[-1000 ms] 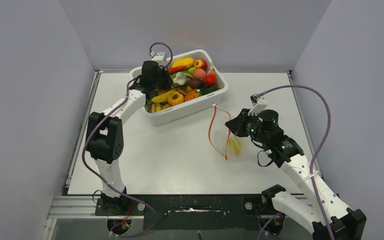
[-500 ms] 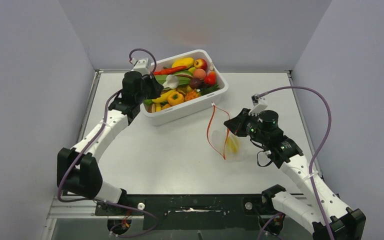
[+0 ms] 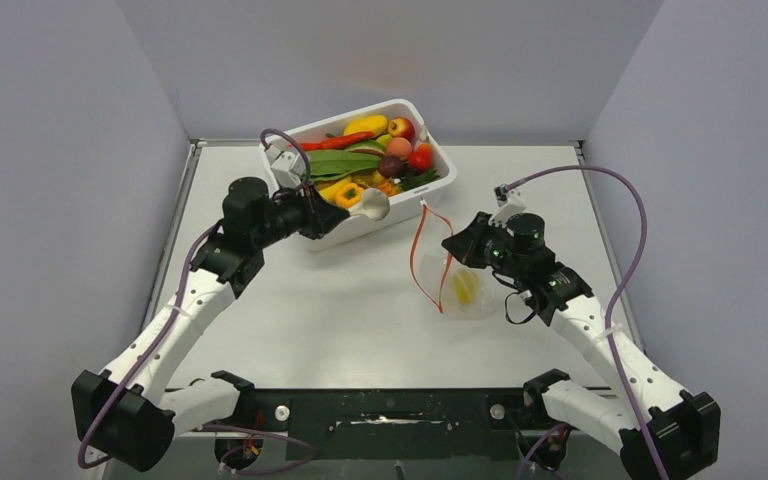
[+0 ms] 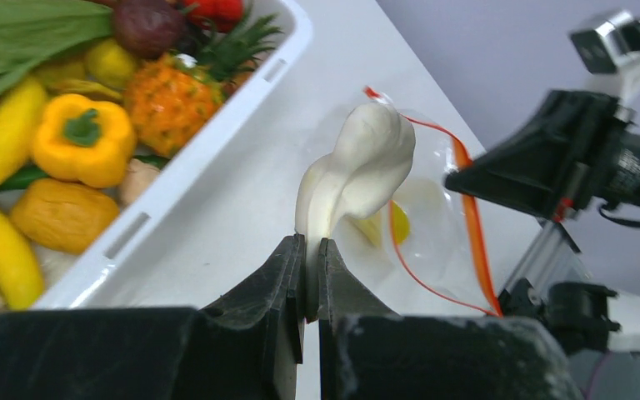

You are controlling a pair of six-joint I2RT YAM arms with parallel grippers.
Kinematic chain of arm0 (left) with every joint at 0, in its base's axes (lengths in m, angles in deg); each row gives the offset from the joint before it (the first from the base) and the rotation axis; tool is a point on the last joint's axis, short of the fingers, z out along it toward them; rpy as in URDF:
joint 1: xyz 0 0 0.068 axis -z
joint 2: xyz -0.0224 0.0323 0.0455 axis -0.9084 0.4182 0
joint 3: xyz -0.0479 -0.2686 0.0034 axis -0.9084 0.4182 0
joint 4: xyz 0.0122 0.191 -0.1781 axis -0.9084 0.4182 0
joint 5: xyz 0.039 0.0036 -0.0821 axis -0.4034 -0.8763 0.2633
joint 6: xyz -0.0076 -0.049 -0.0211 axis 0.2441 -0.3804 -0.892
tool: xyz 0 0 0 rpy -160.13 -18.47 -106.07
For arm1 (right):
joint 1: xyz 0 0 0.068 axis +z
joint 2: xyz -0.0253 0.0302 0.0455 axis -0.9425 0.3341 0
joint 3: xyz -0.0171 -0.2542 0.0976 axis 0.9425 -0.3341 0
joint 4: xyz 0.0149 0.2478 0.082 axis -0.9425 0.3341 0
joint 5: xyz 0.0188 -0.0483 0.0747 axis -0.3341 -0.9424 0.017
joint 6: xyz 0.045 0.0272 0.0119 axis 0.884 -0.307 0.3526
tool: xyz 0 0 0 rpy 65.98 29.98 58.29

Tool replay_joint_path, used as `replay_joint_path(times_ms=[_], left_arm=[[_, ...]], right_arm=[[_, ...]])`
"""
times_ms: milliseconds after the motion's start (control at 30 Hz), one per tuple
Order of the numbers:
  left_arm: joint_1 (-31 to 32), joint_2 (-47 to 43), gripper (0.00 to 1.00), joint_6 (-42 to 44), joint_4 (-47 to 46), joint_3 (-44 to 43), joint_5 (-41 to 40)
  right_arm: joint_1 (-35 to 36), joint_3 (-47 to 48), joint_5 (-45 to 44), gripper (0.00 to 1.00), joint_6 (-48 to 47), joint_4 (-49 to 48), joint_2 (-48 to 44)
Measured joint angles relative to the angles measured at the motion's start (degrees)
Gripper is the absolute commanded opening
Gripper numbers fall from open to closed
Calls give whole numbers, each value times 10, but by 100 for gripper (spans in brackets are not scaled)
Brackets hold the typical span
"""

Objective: Place the food in the zip-top bag and seal the zipper
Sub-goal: Place the fake vegetable in the zipper food storage bag.

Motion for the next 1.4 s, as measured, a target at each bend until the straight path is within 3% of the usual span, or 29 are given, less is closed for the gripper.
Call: replay_joint_path(times_ms=[400,633,1033,1400], left_arm=[[112,-27,0,-43,-26,49,77],[133,2,0,-54,-51,49,79],[159,37,0,-21,-18,49,5],[187,72,0,17,78,20,-85]], right_arm=[[0,29,7,0,-1,-15,35],[12,30,19,0,-6,-24,35],[45,41,12,0,-9,-25,34],[62,41,-7,0,-7,-24,34]])
